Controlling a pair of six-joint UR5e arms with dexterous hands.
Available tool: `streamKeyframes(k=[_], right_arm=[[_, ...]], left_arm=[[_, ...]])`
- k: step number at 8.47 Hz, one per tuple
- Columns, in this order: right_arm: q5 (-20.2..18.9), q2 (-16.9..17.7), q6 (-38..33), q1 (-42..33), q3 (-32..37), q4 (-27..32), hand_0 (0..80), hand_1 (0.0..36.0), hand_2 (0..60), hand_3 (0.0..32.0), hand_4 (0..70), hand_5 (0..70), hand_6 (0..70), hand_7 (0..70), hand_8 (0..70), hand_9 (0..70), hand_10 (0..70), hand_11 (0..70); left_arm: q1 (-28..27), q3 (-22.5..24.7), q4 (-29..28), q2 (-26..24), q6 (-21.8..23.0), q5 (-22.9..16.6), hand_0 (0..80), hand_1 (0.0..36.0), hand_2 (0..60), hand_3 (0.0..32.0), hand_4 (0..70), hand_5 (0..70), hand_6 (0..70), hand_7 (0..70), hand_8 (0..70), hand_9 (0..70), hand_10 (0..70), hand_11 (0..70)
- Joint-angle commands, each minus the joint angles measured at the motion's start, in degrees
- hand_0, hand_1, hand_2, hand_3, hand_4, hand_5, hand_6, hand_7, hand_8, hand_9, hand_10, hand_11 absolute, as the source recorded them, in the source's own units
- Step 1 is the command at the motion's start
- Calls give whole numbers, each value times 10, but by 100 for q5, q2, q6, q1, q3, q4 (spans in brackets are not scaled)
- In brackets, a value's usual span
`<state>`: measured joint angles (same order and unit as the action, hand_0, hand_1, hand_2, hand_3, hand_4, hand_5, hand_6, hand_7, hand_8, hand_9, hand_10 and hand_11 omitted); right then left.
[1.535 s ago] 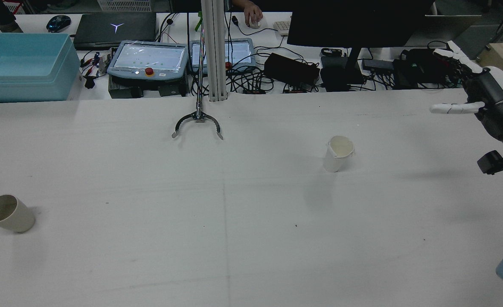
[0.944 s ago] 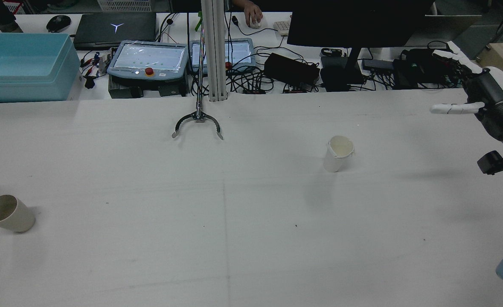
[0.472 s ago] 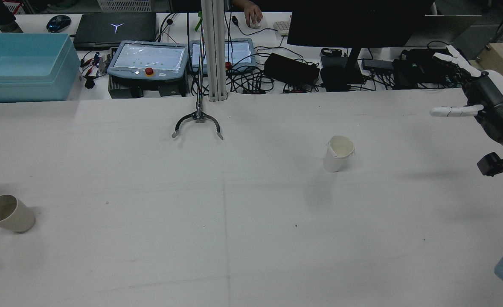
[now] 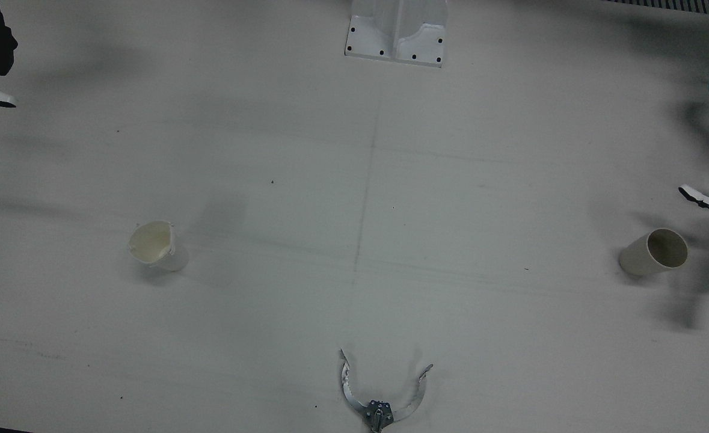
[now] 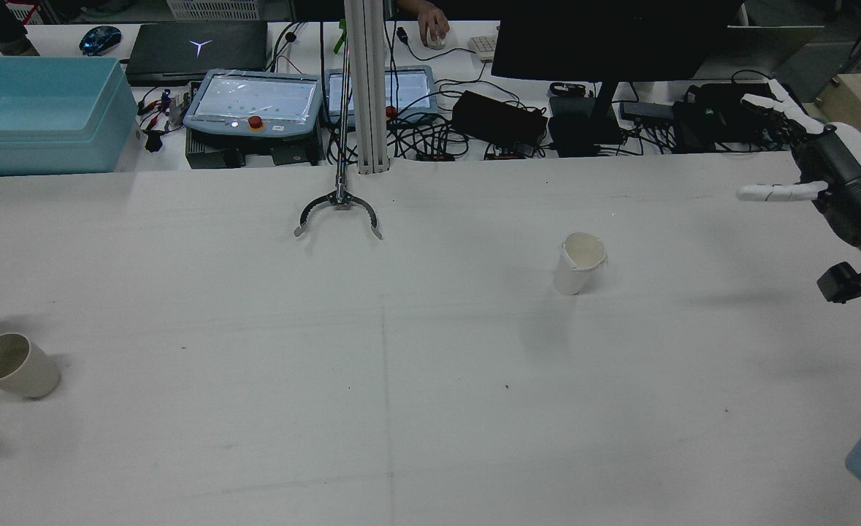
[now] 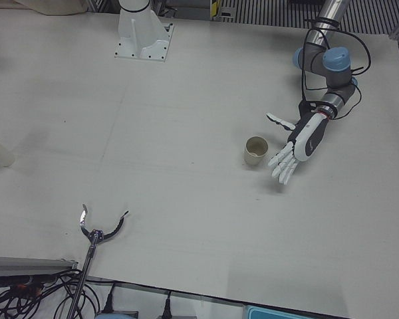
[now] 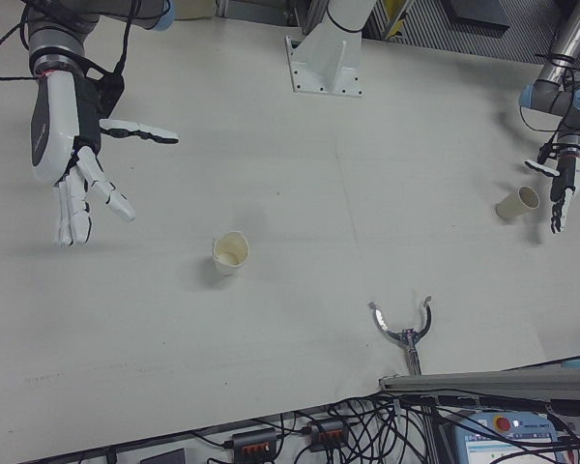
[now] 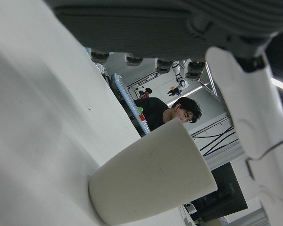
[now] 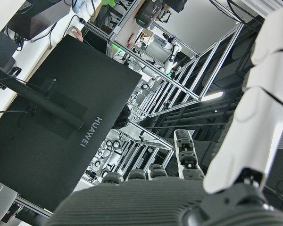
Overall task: Pour water
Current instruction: 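Close the left hand around the beige cup nearest it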
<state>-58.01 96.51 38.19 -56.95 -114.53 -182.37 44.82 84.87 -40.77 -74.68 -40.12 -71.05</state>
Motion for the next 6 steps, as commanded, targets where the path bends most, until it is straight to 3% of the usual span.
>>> streamKeyframes(k=[1, 5, 6], right_arm=[[0, 0, 13, 8, 10, 0, 484, 147, 85, 0, 99, 124, 3, 53, 0, 11, 0, 0], [9, 0, -13, 8, 116, 18, 483, 146, 85, 0, 102, 124, 4, 54, 0, 11, 0, 0], [9, 0, -13, 8, 133, 18, 482, 145, 82, 0, 102, 123, 4, 53, 0, 11, 0, 0]], left_arm=[[-62, -232, -1, -160, -22, 4, 503, 112, 0, 154, 68, 50, 0, 60, 0, 0, 0, 6], [-228, -348, -9, -389, 13, 13, 513, 124, 0, 164, 58, 51, 0, 59, 0, 0, 0, 10], [-281, -340, -18, -485, 222, 21, 515, 126, 0, 164, 59, 53, 0, 60, 0, 0, 0, 10]])
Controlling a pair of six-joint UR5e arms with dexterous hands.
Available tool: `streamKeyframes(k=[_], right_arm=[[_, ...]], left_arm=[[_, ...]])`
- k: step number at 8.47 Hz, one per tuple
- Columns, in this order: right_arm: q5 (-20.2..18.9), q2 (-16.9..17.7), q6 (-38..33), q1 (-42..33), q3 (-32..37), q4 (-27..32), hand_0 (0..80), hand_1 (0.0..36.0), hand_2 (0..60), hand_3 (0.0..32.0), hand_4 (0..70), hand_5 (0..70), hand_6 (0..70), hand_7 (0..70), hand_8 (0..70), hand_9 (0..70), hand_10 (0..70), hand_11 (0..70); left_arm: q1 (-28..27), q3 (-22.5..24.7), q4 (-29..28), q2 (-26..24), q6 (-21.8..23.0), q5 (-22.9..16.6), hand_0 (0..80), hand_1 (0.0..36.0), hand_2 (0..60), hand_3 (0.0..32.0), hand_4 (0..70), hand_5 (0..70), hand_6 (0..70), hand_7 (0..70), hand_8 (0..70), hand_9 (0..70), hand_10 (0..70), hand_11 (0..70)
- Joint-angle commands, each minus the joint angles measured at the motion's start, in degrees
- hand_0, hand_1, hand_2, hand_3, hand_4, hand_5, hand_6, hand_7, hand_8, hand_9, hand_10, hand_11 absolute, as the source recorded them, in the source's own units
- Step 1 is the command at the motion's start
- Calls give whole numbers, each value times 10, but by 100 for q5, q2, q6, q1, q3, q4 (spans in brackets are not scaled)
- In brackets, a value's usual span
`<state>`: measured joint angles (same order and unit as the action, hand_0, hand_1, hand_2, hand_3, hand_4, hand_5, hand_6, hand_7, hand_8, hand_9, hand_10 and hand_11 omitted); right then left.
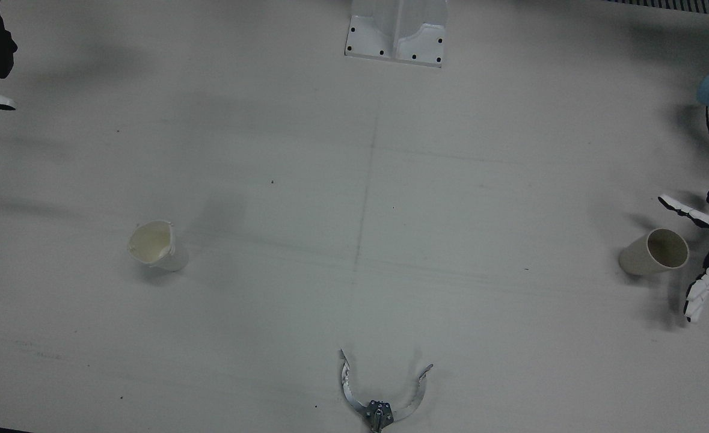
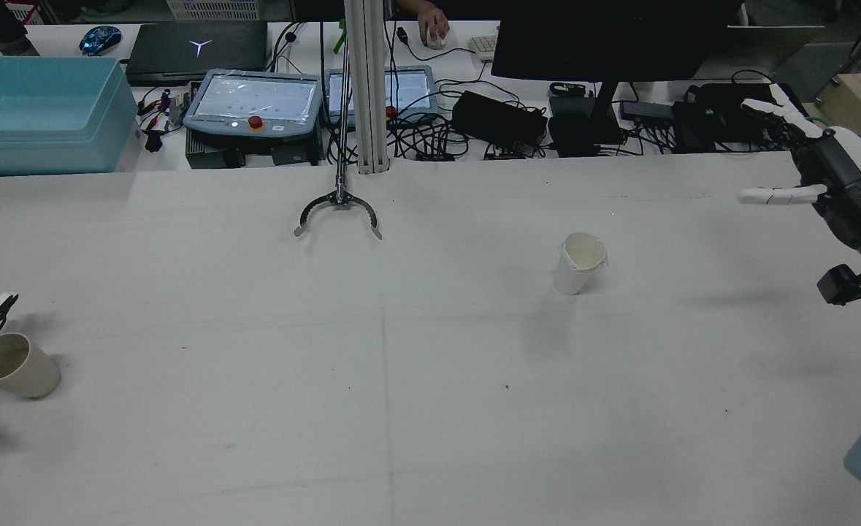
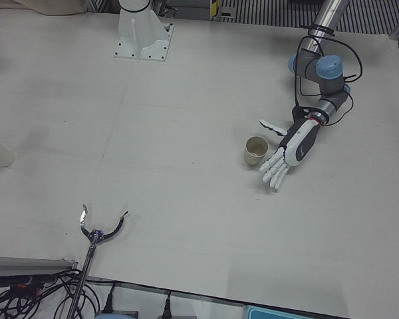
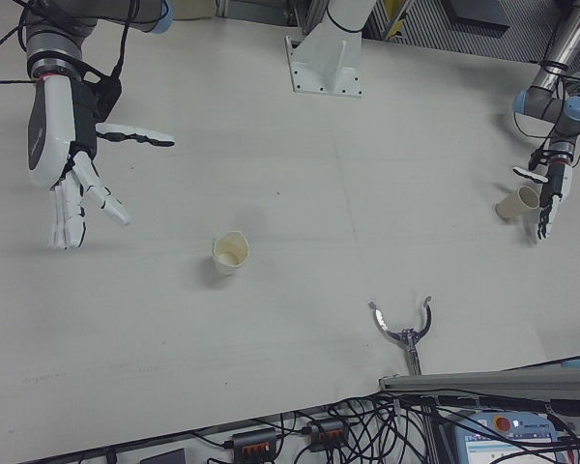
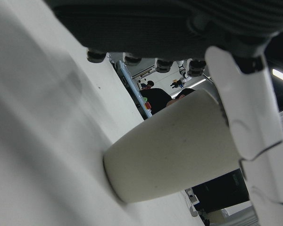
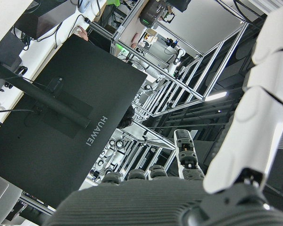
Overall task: Pour water
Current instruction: 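Close the left hand around the beige cup nearest it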
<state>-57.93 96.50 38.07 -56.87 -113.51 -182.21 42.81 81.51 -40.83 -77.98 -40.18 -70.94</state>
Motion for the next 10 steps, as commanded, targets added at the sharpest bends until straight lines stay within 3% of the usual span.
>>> streamKeyframes(k=[1, 3, 9, 10], right_arm=[[1, 0, -10, 9, 83, 18, 483, 145, 82, 0, 101, 122, 4, 52, 0, 11, 0, 0], [1, 0, -10, 9, 84, 19, 481, 143, 82, 0, 102, 122, 4, 52, 0, 11, 0, 0], [1, 0, -10, 9, 92, 19, 478, 139, 82, 0, 107, 122, 6, 54, 0, 11, 0, 0], [1, 0, -10, 9, 101, 19, 478, 137, 83, 0, 110, 121, 6, 53, 0, 12, 0, 0]], left_arm=[[-106, -3, -13, -217, 334, 27, 516, 130, 0, 168, 58, 57, 0, 61, 0, 0, 0, 11], [-246, -3, 5, -288, 432, 211, 525, 136, 0, 162, 68, 78, 0, 70, 0, 0, 0, 13], [-273, -144, 110, -288, 441, 230, 564, 164, 0, 164, 71, 68, 0, 65, 0, 0, 0, 21], [-273, -144, 128, -288, 441, 221, 569, 168, 0, 154, 84, 96, 0, 66, 0, 0, 0, 23]])
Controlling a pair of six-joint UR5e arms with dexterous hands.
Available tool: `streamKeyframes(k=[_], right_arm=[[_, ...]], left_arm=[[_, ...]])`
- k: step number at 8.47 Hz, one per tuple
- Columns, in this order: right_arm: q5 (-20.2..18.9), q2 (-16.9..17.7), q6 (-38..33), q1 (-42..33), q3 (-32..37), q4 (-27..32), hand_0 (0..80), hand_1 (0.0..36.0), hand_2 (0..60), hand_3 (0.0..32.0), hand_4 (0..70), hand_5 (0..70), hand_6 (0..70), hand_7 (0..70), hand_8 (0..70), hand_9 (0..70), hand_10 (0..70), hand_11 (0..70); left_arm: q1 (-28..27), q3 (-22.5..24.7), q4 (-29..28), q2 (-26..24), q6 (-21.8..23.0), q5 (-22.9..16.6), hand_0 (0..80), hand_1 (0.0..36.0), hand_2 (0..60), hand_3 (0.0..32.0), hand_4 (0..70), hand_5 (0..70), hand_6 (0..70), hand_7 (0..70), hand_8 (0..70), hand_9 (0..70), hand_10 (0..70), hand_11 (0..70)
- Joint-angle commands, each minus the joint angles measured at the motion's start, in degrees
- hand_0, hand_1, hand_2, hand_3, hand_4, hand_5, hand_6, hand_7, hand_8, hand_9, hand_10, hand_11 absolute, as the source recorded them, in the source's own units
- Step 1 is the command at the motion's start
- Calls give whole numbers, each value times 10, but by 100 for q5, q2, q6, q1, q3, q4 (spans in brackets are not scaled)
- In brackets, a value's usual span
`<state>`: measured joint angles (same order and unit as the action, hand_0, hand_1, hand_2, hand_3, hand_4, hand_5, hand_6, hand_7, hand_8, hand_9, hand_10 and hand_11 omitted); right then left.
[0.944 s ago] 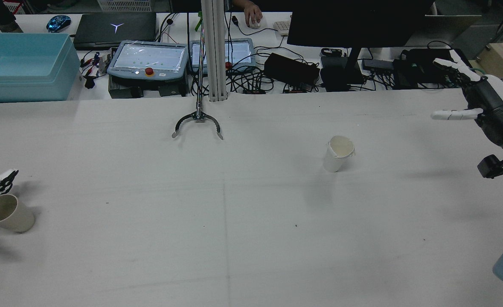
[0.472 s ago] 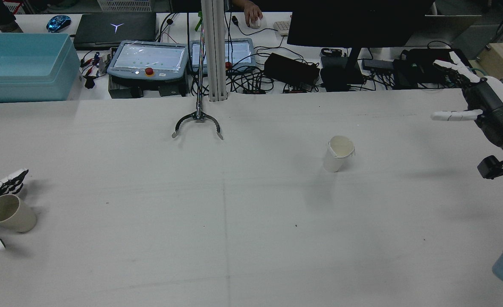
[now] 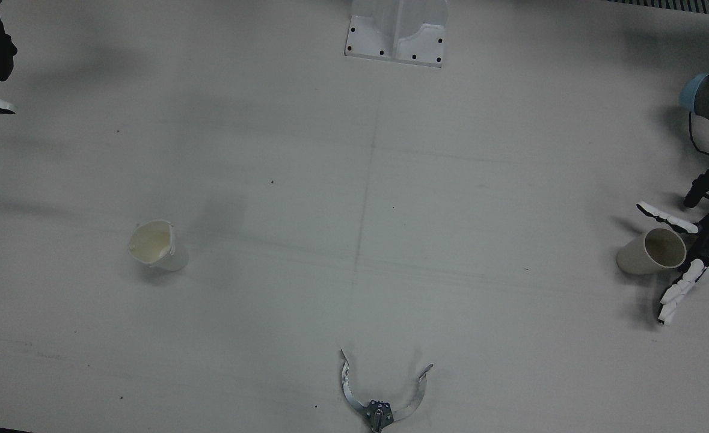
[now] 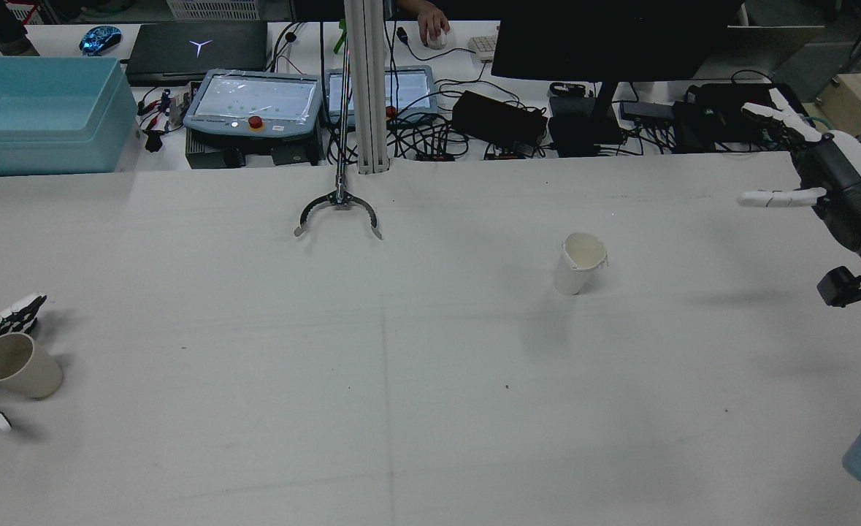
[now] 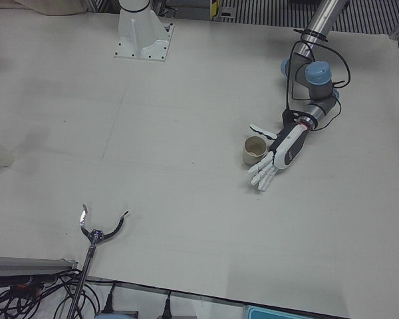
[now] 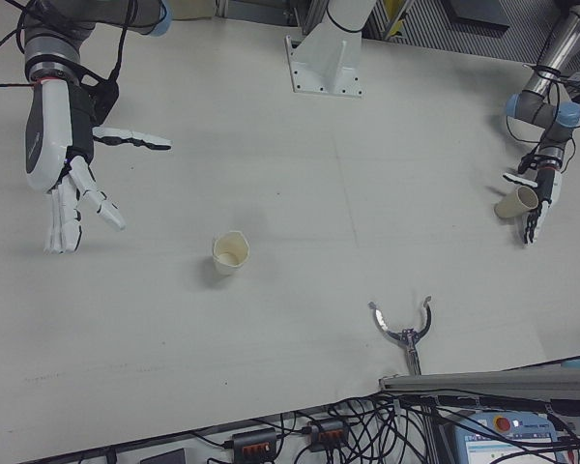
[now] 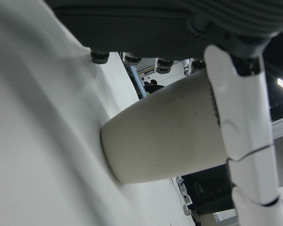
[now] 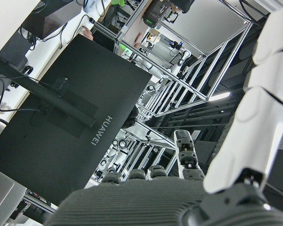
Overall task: Pour water
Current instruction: 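Close the left hand around the beige cup nearest it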
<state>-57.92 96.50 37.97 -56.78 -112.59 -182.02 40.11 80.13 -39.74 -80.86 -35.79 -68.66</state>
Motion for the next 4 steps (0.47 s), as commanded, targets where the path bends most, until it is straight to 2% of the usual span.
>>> streamKeyframes(k=[1, 2, 3, 4], right_arm=[[0, 0, 0, 0, 9, 0, 477, 136, 82, 0, 110, 120, 7, 56, 0, 12, 0, 0], [0, 0, 0, 9, 9, 0, 476, 135, 83, 0, 111, 122, 8, 58, 0, 13, 0, 0], [0, 0, 0, 9, 9, 0, 474, 134, 84, 0, 108, 123, 8, 56, 0, 12, 0, 0], [0, 0, 9, 9, 9, 0, 475, 134, 85, 0, 107, 123, 8, 56, 0, 11, 0, 0]], left_arm=[[-3, -6, 45, 0, 10, -7, 566, 169, 0, 44, 142, 167, 0, 64, 0, 0, 3, 26], [-3, 3, 89, 0, 10, -7, 553, 199, 96, 0, 288, 300, 1, 64, 0, 0, 13, 38], [-3, 38, 185, -9, 28, 1, 546, 256, 416, 0, 490, 397, 13, 65, 0, 0, 27, 57], [-3, 38, 412, -53, 184, 1, 555, 335, 600, 0, 700, 488, 42, 110, 0, 13, 51, 92]])
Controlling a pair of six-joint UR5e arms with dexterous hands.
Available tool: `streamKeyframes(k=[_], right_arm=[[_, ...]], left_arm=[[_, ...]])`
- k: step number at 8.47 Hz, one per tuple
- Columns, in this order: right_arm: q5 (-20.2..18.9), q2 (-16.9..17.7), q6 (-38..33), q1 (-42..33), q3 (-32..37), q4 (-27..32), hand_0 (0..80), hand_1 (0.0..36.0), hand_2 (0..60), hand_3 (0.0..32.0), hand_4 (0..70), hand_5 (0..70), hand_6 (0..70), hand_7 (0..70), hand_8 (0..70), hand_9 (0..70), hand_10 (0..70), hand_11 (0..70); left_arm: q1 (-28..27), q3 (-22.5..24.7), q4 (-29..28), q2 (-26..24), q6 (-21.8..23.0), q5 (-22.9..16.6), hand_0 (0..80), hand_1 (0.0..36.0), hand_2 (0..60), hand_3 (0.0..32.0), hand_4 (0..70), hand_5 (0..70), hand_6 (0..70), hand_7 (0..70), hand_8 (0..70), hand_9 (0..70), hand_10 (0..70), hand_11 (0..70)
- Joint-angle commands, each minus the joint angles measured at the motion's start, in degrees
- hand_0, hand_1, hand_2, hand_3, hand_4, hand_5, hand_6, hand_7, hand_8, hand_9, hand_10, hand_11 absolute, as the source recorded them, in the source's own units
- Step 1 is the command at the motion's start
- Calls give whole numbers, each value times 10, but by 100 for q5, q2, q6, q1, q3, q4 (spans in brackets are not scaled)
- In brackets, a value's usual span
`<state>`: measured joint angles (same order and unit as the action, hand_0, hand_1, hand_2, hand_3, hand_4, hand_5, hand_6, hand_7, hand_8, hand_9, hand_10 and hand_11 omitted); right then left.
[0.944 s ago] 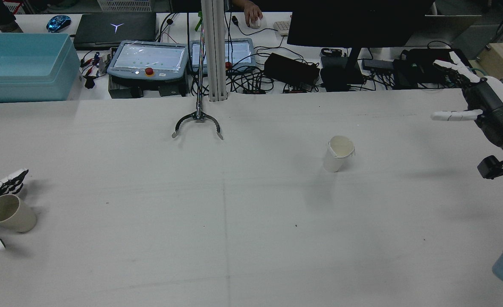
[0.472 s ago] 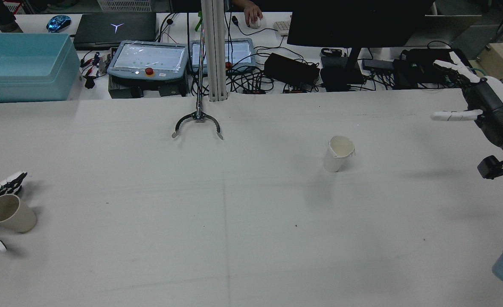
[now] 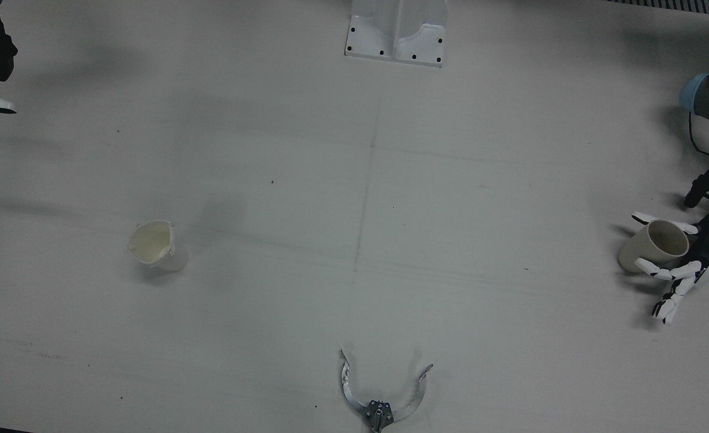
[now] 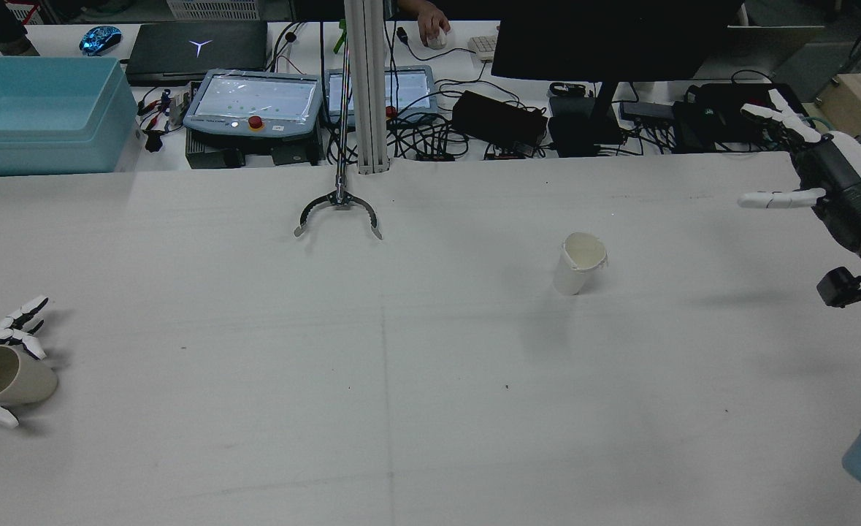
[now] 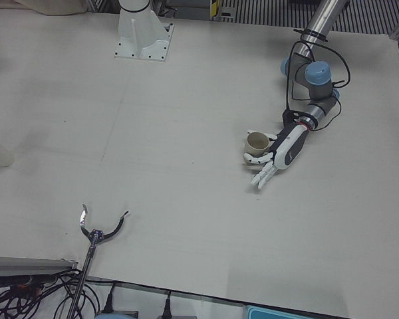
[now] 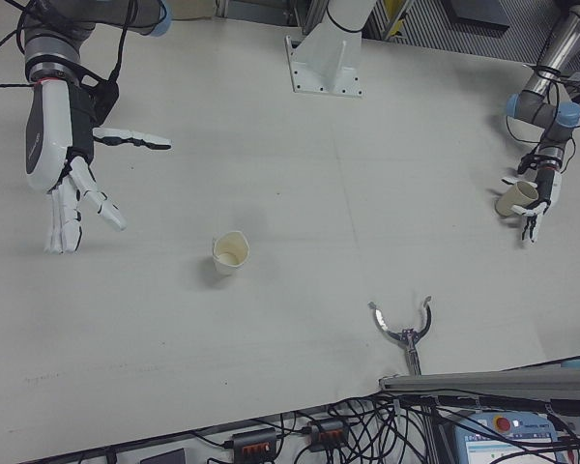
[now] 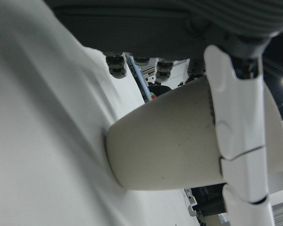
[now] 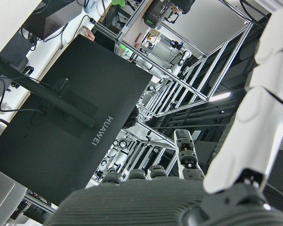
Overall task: Pour water
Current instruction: 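Close the left hand around the beige cup nearest it, then reach the right hand toward the white cup on the table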
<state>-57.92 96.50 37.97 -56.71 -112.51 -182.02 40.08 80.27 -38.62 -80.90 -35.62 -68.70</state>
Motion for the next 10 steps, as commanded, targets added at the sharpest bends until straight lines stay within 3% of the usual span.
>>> streamKeyframes(k=[1, 3, 5, 9, 10], right_arm=[[0, 0, 9, 11, 1, 0, 474, 133, 85, 0, 107, 124, 7, 57, 0, 13, 0, 0], [0, 0, -9, 11, -8, 9, 474, 133, 83, 0, 105, 122, 6, 54, 0, 11, 0, 0], [0, -17, -88, 38, -96, 17, 474, 133, 82, 0, 103, 123, 4, 55, 0, 10, 0, 0], [9, -859, -132, 755, 780, 70, 480, 139, 82, 0, 115, 124, 11, 58, 0, 17, 0, 6], [9, -1131, -323, 915, 1270, 88, 481, 139, 85, 0, 128, 127, 19, 67, 0, 18, 0, 6]], left_arm=[[0, 33, 468, -75, 335, 5, 555, 360, 600, 0, 700, 684, 87, 176, 42, 84, 80, 133], [26, 68, 635, -75, 773, 32, 571, 360, 600, 0, 700, 700, 133, 177, 80, 122, 105, 173], [61, 531, 969, 65, 1240, 181, 569, 360, 600, 0, 700, 700, 147, 190, 85, 128, 103, 172], [114, 1148, 1137, 311, 1268, 181, 569, 360, 600, 0, 700, 700, 119, 172, 57, 95, 84, 142], [114, 1349, 1163, 468, 1277, 172, 563, 360, 600, 0, 700, 700, 118, 173, 55, 92, 81, 136]])
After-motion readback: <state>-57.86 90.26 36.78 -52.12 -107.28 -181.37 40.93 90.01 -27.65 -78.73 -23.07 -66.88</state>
